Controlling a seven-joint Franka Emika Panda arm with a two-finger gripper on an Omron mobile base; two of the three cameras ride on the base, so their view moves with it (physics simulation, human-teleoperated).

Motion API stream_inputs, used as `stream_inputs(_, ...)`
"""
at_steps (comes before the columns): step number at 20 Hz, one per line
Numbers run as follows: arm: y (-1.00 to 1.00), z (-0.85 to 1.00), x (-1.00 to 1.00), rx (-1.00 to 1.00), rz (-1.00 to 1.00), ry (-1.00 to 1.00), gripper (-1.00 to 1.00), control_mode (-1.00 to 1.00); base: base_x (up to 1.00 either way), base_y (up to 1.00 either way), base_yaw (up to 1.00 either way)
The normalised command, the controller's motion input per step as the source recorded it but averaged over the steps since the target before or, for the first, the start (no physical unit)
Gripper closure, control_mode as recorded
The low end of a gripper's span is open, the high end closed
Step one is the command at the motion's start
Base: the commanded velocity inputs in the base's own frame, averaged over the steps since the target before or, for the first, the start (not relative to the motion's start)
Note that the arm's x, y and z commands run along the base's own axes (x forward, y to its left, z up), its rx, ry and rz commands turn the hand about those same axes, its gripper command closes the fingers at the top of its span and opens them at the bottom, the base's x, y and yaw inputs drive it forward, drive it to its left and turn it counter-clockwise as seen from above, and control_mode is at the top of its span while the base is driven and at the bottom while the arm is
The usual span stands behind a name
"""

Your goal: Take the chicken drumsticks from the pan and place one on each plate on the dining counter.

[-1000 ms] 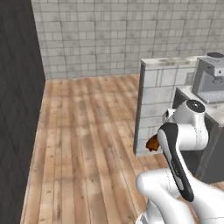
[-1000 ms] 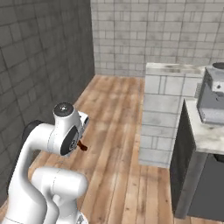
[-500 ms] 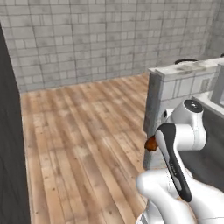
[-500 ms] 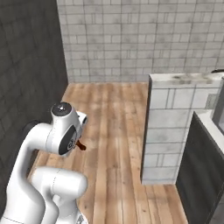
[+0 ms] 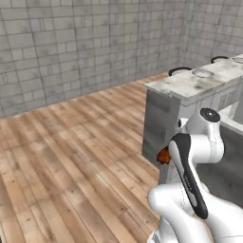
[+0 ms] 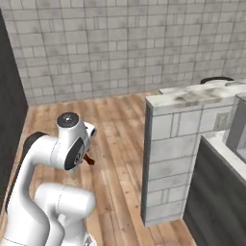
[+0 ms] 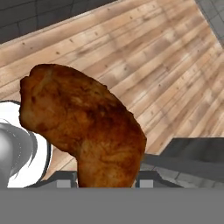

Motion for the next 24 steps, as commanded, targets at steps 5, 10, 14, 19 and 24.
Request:
stream_inputs(5, 0.00, 0.00, 0.00, 0.00, 0.00, 0.00, 1.00, 1.00, 1.00, 0.97, -0.32)
stream_inputs(10, 0.00, 0.00, 0.00, 0.00, 0.00, 0.00, 1.00, 1.00, 1.00, 1.00, -0.33)
stream_inputs(14, 0.00, 0.00, 0.00, 0.00, 0.00, 0.00, 1.00, 1.00, 1.00, 1.00, -0.34)
stream_inputs(19, 0.00, 0.00, 0.00, 0.00, 0.00, 0.00, 1.00, 1.00, 1.00, 1.00, -0.37)
stream_inputs(24, 0.00, 0.00, 0.00, 0.00, 0.00, 0.00, 1.00, 1.00, 1.00, 0.99, -0.37)
